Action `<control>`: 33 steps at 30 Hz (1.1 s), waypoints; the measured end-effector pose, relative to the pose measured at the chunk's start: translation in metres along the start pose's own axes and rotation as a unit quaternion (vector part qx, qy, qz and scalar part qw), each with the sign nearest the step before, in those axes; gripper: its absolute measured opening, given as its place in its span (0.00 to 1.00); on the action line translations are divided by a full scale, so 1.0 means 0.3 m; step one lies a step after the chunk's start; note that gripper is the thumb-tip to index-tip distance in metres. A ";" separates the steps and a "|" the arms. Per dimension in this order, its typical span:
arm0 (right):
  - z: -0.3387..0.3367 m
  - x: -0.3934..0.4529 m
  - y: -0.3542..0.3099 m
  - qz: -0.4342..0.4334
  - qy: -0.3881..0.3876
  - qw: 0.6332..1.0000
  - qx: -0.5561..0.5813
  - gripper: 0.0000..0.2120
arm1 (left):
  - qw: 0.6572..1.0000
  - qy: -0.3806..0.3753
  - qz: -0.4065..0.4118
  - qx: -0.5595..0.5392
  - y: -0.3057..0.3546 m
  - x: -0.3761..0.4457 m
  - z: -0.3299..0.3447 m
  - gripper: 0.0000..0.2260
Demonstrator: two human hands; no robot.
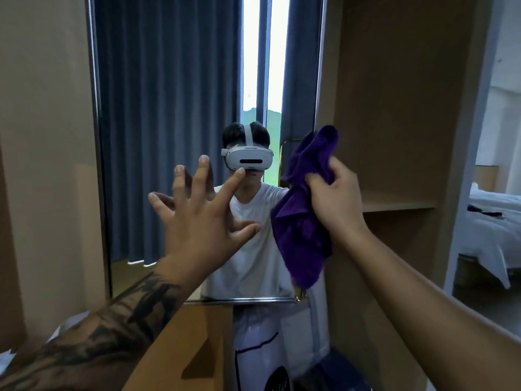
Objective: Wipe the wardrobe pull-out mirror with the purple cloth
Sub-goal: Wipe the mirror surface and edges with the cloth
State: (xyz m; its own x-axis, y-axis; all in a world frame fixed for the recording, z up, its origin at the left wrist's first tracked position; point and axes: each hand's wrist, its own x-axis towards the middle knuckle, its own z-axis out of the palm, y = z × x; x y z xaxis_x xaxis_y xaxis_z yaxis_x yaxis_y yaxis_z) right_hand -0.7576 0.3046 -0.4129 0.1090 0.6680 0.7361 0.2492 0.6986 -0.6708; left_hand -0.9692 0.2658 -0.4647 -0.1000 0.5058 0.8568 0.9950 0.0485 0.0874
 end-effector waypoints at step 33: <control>-0.019 0.202 -0.095 -0.023 0.002 0.998 0.061 0.06 | 0.987 0.095 0.114 0.055 0.003 0.368 -0.112 0.45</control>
State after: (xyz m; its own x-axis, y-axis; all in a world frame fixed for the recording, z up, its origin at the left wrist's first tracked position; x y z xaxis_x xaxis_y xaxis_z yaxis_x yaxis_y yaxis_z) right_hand -0.7526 0.3237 -0.3487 0.1039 0.6335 0.7668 0.1360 0.7547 -0.6419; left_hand -0.9794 0.2927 -0.3527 0.1388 0.3442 0.9286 0.9848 0.0514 -0.1662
